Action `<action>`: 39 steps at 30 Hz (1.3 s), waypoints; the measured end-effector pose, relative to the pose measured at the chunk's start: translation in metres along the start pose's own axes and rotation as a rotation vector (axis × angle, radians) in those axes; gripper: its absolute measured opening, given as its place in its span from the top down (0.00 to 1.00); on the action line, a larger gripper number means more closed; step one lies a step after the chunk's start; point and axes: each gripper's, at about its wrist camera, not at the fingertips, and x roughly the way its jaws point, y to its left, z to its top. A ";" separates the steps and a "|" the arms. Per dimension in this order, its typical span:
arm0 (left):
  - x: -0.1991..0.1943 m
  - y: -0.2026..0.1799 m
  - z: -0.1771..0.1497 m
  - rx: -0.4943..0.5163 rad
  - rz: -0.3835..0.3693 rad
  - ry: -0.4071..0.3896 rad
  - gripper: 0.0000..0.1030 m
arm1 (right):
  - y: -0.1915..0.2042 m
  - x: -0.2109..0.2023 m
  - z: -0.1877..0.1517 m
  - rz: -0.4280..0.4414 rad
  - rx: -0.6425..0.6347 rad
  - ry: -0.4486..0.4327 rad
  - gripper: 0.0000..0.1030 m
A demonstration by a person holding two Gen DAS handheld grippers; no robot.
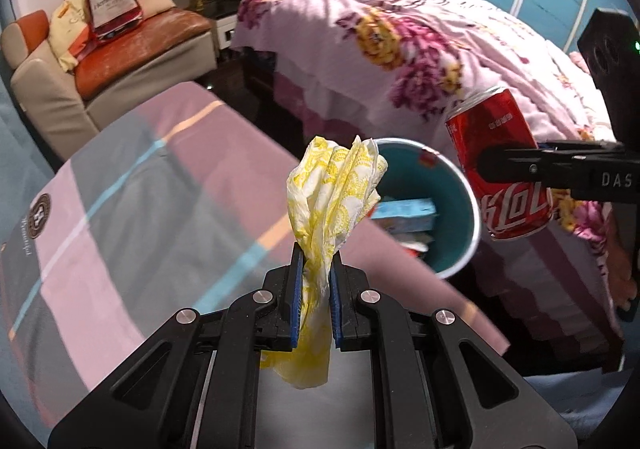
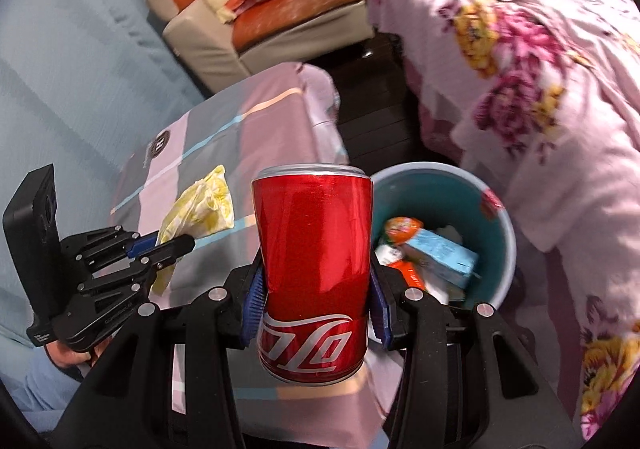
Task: Collect trash
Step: 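Carry the tissue and cola can over the teal bin and release both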
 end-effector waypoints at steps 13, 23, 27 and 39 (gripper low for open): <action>0.033 -0.069 0.022 0.013 -0.048 0.039 0.88 | -0.088 -0.033 -0.034 -0.031 0.173 -0.074 0.59; 0.070 -0.095 0.037 0.010 -0.068 0.081 0.88 | -0.121 -0.031 -0.036 -0.055 0.227 -0.068 0.59; 0.080 -0.095 0.044 0.008 -0.065 0.088 0.88 | -0.127 -0.023 -0.033 -0.057 0.241 -0.050 0.59; 0.111 -0.081 0.063 -0.006 -0.065 0.111 0.87 | -0.136 -0.002 -0.017 -0.067 0.283 -0.015 0.59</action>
